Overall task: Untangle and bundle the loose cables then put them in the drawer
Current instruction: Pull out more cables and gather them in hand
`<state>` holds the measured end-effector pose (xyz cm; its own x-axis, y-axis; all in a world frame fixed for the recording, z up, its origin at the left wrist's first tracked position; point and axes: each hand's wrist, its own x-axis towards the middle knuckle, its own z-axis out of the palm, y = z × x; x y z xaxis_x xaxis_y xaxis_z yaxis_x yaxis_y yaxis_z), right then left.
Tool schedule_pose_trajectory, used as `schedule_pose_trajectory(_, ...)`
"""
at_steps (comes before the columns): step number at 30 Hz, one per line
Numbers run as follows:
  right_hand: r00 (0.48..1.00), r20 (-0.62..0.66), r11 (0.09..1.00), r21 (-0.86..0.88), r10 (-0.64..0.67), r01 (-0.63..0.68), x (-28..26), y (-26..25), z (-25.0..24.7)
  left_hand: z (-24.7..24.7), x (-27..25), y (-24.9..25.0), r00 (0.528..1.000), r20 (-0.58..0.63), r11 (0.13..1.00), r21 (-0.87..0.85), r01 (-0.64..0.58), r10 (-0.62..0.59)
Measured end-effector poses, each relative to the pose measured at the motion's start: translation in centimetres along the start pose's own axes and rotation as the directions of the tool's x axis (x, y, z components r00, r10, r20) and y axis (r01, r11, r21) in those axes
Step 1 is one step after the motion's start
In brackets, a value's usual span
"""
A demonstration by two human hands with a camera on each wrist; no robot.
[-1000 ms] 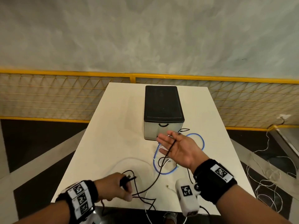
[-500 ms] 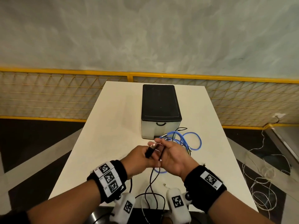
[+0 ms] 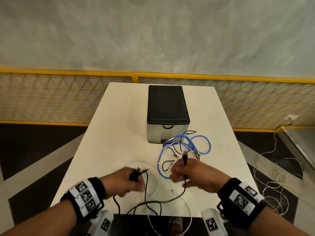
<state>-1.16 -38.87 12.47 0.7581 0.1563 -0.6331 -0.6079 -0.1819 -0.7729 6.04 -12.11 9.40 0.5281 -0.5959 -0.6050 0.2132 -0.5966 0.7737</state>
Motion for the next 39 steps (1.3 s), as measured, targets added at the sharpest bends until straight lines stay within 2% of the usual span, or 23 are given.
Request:
schedule_pose_trajectory(2, 0.990, 0.131, 0.956, -0.294, 0.041, 0.000, -0.3, 1.4, 1.1, -1.2, 0.4, 0.5, 0.991, -0.132, 0.987, -0.161, -0.014, -0.008)
schedule_pose_trajectory(3, 0.984, 0.167, 0.904, -0.428, 0.055, 0.022, -0.2, 2.4, 1.8, -1.8, 0.6, 1.0, 0.984, -0.176, 0.977, -0.212, -0.030, -0.008)
schedule_pose_trajectory(5, 0.981, 0.179, 0.724, -0.686, 0.071, 0.073, 0.0, 4.4, 2.8, -2.4, 0.9, 2.1, 0.970, -0.244, 0.961, -0.265, -0.071, 0.004)
schedule_pose_trajectory(8, 0.970, 0.200, 0.456, -0.882, 0.140, 0.116, -0.1, 7.4, 3.4, -2.9, 1.3, 3.6, 0.944, -0.326, 0.941, -0.301, -0.156, 0.052)
schedule_pose_trajectory(10, 0.959, 0.189, 0.359, -0.928, 0.210, 0.104, -0.4, 8.7, 2.8, -3.1, 1.3, 4.4, 0.931, -0.357, 0.922, -0.329, -0.205, 0.080)
schedule_pose_trajectory(12, 0.967, 0.122, 0.326, -0.944, 0.224, 0.044, -0.6, 9.2, 1.4, -3.2, 1.4, 5.0, 0.921, -0.380, 0.902, -0.362, -0.235, 0.088)
schedule_pose_trajectory(13, 0.981, 0.049, 0.296, -0.955, 0.190, -0.010, -0.4, 9.3, 0.5, -3.1, 1.4, 5.3, 0.918, -0.387, 0.895, -0.378, -0.238, 0.081)
schedule_pose_trajectory(15, 0.985, -0.172, 0.195, -0.966, 0.014, -0.171, 0.5, 9.1, -1.8, -2.9, 1.3, 5.7, 0.918, -0.391, 0.892, -0.388, -0.232, 0.069)
schedule_pose_trajectory(16, 0.957, -0.276, 0.167, -0.951, -0.090, -0.259, 1.1, 9.0, -3.1, -2.7, 1.2, 5.9, 0.919, -0.387, 0.892, -0.388, -0.233, 0.072)
schedule_pose_trajectory(17, 0.921, -0.351, 0.178, -0.930, -0.167, -0.322, 1.7, 9.0, -4.5, -2.5, 1.1, 6.1, 0.920, -0.384, 0.891, -0.385, -0.238, 0.080)
schedule_pose_trajectory(19, 0.885, -0.423, 0.230, -0.897, -0.193, -0.379, 2.7, 9.6, -6.9, -2.2, 1.1, 6.3, 0.917, -0.385, 0.886, -0.383, -0.262, 0.104)
schedule_pose_trajectory(22, 0.886, -0.455, 0.283, -0.864, -0.088, -0.416, 3.5, 11.2, -8.5, -1.9, 1.0, 6.8, 0.909, -0.392, 0.863, -0.401, -0.307, 0.141)
schedule_pose_trajectory(25, 0.892, -0.429, 0.232, -0.891, -0.143, -0.391, 3.5, 12.1, -8.1, -2.1, 1.2, 7.3, 0.894, -0.418, 0.843, -0.413, -0.345, 0.161)
schedule_pose_trajectory(27, 0.933, -0.341, 0.244, -0.920, -0.117, -0.306, 3.2, 11.5, -8.0, -2.2, 1.3, 7.5, 0.888, -0.427, 0.840, -0.408, -0.359, 0.172)
schedule_pose_trajectory(29, 0.982, -0.181, 0.276, -0.948, -0.056, -0.159, 2.5, 9.7, -7.8, -2.3, 1.5, 7.8, 0.885, -0.425, 0.844, -0.389, -0.369, 0.191)
schedule_pose_trajectory(31, 0.997, -0.057, 0.331, -0.943, -0.050, -0.037, 1.6, 6.8, -7.4, -2.1, 1.7, 8.3, 0.886, -0.416, 0.859, -0.356, -0.368, 0.207)
schedule_pose_trajectory(33, 0.990, 0.006, 0.364, -0.930, -0.141, 0.057, 0.8, 3.0, -6.5, -1.6, 2.0, 9.0, 0.891, -0.389, 0.878, -0.308, -0.367, 0.235)
schedule_pose_trajectory(36, 0.956, 0.117, 0.299, -0.933, -0.271, 0.199, -0.9, -2.6, -4.7, -0.5, 2.5, 10.1, 0.905, -0.317, 0.906, -0.220, -0.361, 0.284)
schedule_pose_trajectory(38, 0.913, 0.130, 0.297, -0.920, -0.387, 0.257, -2.0, -5.9, -3.5, 0.5, 2.6, 10.9, 0.916, -0.257, 0.918, -0.171, -0.357, 0.308)
schedule_pose_trajectory(39, 0.878, 0.103, 0.331, -0.900, -0.467, 0.282, -2.5, -7.4, -3.0, 0.9, 2.5, 11.4, 0.920, -0.225, 0.918, -0.168, -0.360, 0.320)
